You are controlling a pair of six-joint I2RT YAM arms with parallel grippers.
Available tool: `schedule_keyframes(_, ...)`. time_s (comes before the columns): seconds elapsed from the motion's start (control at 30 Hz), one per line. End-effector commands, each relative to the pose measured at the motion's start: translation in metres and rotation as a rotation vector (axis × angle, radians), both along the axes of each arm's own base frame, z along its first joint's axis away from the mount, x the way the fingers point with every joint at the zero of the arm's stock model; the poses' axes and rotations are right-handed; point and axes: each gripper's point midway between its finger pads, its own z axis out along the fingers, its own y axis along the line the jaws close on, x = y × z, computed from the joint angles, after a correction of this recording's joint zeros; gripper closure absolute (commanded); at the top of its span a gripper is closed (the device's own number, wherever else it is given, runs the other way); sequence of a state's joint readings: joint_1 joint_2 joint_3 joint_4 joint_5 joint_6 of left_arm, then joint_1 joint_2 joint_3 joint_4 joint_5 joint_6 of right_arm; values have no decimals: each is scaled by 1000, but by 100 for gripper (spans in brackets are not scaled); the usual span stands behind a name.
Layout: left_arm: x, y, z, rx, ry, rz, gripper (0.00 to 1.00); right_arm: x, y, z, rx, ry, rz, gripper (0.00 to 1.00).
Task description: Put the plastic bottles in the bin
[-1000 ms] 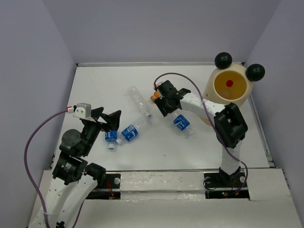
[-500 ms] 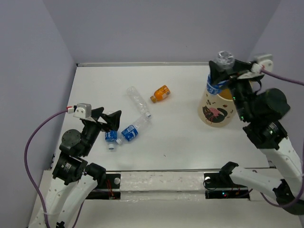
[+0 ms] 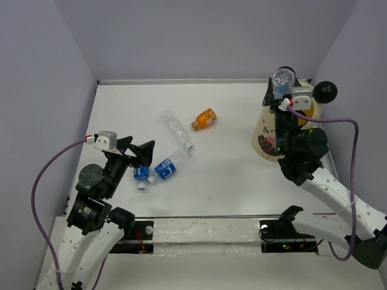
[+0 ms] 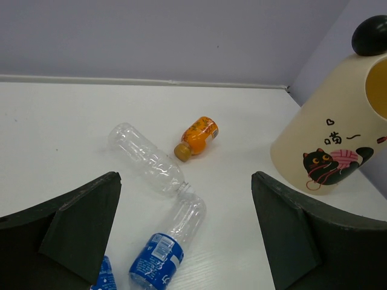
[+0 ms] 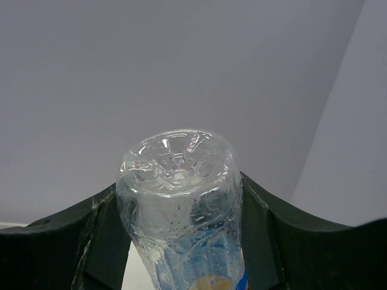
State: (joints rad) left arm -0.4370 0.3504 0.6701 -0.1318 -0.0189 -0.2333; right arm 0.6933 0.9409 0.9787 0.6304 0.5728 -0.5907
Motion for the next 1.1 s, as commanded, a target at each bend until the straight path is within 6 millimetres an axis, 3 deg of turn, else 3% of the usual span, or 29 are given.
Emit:
schedule_keyframes(0.0,-2,-1,24,-20,-64,-11,1,-18,-38,28,95,-156,-127,66)
schedule_keyframes(0.27,-4,-1,25,-20,-69,-15,1,7,-66,-15,191,-115,-179,66)
schedule_keyframes(0.43,-5,0,26,-22,-71,-15,1,21,-65,-44,226,-61,-151,66)
schedule_keyframes(0.7,-5,0,25,-22,-71,-15,1,27,-76,-72,313,-25,-137,61)
schedule_keyframes(0.77,-5,0,26,-20,-72,-15,1,29,-80,-78,333,-15,-140,46)
schedule_keyframes(0.8,-5,0,25,-20,-71,-15,1,30,-80,-79,337,-10,-135,26)
schedule_keyframes(0.87,-5,0,26,-21,-73,-15,1,34,-81,-84,341,16,-147,14)
schedule_keyframes(0.93,-5,0,26,-21,-73,-15,1,34,-82,-79,343,17,-147,5)
schedule_keyframes(1.07,-6,0,25,-20,-72,-15,1,35,-81,-67,342,66,-148,4)
